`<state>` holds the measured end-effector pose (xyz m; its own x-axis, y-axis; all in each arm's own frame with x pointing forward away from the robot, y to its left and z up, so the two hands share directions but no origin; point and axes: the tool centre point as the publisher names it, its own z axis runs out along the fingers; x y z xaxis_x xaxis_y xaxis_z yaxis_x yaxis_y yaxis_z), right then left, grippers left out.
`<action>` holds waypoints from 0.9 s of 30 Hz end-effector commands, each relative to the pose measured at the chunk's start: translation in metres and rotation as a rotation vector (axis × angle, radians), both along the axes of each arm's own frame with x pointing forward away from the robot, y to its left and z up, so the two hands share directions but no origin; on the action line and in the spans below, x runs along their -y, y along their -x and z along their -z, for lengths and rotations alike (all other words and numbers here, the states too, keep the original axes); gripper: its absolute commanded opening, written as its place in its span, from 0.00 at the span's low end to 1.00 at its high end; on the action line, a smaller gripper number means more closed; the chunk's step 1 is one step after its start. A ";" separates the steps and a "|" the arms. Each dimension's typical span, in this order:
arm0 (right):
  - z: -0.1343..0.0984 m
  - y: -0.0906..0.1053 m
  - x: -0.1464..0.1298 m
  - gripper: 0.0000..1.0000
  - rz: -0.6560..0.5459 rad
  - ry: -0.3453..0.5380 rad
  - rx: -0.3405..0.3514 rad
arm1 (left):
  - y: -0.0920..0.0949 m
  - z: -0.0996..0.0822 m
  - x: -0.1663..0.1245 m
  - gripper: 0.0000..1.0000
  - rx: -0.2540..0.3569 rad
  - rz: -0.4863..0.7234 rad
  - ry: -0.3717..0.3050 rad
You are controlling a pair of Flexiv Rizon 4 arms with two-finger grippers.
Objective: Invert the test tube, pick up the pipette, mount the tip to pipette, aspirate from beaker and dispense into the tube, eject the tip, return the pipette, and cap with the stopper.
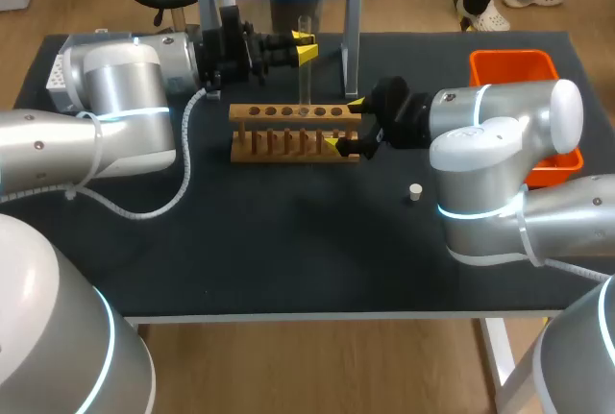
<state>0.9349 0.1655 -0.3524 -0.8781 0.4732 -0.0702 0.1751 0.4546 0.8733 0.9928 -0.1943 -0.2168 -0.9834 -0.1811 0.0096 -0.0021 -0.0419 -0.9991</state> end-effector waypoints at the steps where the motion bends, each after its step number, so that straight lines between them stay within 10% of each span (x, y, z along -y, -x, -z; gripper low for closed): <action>1: 0.001 0.000 0.000 1.00 0.002 -0.002 0.002 | -0.003 0.004 0.001 0.00 -0.002 0.005 0.006; 27: 0.001 0.000 0.000 1.00 0.002 -0.002 0.002 | -0.003 0.016 0.001 0.00 -0.004 -0.005 -0.005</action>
